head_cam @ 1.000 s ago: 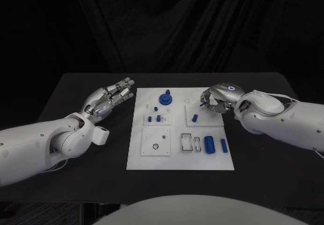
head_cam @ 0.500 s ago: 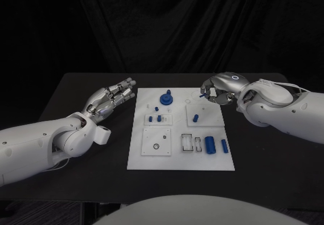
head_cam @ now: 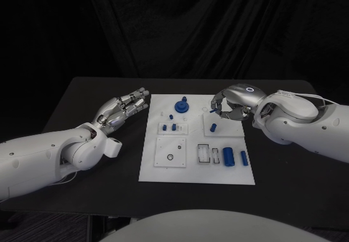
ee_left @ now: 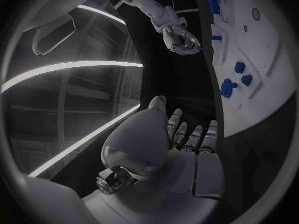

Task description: Assemble the parts on the task board

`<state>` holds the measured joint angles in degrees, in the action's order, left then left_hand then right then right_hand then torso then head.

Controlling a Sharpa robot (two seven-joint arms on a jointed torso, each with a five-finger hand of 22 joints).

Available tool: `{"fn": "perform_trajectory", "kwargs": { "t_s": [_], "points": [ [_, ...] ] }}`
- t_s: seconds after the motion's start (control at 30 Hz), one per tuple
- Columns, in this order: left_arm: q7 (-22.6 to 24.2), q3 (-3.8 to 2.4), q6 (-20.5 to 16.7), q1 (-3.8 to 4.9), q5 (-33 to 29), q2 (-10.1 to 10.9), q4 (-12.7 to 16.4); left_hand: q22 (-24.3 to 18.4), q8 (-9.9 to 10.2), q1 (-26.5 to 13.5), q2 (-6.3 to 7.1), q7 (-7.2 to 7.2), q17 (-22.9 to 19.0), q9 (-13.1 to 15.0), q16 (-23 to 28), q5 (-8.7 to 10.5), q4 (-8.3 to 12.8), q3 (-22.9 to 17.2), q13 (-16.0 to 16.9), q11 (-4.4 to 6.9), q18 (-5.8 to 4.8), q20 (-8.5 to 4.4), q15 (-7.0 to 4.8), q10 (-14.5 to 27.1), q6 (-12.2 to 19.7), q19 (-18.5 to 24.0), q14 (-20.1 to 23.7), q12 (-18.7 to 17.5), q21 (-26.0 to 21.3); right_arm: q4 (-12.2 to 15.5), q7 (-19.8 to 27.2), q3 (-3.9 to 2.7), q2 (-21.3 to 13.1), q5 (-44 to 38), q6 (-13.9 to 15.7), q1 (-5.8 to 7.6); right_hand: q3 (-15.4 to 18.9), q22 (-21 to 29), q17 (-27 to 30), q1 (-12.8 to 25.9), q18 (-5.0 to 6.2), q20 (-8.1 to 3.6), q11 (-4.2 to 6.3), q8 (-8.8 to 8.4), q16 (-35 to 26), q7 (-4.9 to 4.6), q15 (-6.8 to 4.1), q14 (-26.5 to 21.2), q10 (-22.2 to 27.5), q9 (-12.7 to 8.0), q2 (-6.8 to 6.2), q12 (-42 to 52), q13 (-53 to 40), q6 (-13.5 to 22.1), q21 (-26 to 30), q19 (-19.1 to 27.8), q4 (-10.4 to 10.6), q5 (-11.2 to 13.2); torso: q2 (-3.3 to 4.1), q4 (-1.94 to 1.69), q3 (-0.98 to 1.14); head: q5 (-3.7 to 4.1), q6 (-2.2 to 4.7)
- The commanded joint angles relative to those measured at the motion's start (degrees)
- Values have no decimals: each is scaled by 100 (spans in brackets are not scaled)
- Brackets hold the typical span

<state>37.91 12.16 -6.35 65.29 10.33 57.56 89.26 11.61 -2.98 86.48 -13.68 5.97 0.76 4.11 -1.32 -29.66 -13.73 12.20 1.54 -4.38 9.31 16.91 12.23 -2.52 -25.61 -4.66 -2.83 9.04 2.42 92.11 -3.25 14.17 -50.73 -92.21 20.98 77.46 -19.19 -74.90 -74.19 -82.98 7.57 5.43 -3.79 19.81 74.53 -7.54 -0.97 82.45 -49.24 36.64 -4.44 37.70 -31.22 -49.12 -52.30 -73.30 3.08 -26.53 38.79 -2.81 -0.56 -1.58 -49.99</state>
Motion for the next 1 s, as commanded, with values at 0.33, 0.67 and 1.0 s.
{"fn": "perform_trajectory", "kwargs": {
  "t_s": [0.33, 0.67, 1.0],
  "points": [
    [167, -5, 85, -57, -31, -3, 89, 245, -109, 114, 34, 99, 70, 66, -229, -78, 40, -94, 67, -228, -175, -2, 67, -206, -336, -334, -288, 451, 160, 469, -27, -3, 289, -526, -50, -47, 4, -578, -43, 29, -68, 16, 4, 9, 73, -11, 59, 33, -76, 0, -56, -34, 17, -70, -41, -40, 55, -62, 8, 6, 22, -192, -1],
    [195, -6, 102, -62, -31, -13, 160, 270, -156, 130, 42, 128, 76, 89, -273, -102, 20, -118, 79, -279, -212, -2, 77, -268, -472, -401, -332, 567, 183, 430, 51, -4, 626, -549, -117, -207, 0, -533, 68, 84, -34, 42, -16, -74, -37, -18, 85, -53, -93, -60, -108, -89, 53, -127, 182, 63, 117, -92, 9, 7, 20, -305, -1],
    [193, -6, 124, -68, -31, -28, 169, 271, -162, 129, 42, 137, 78, 91, -285, -98, 9, -122, 81, -291, -220, -3, 78, -279, -487, -413, -344, 586, 186, 343, 185, -4, 699, -551, 110, -372, 30, -441, 252, 127, 31, 75, -36, -113, -235, -11, 116, -262, -51, -91, -176, -111, 44, -245, 633, 326, 170, -28, 9, 9, 20, -391, -1]
  ]
}}
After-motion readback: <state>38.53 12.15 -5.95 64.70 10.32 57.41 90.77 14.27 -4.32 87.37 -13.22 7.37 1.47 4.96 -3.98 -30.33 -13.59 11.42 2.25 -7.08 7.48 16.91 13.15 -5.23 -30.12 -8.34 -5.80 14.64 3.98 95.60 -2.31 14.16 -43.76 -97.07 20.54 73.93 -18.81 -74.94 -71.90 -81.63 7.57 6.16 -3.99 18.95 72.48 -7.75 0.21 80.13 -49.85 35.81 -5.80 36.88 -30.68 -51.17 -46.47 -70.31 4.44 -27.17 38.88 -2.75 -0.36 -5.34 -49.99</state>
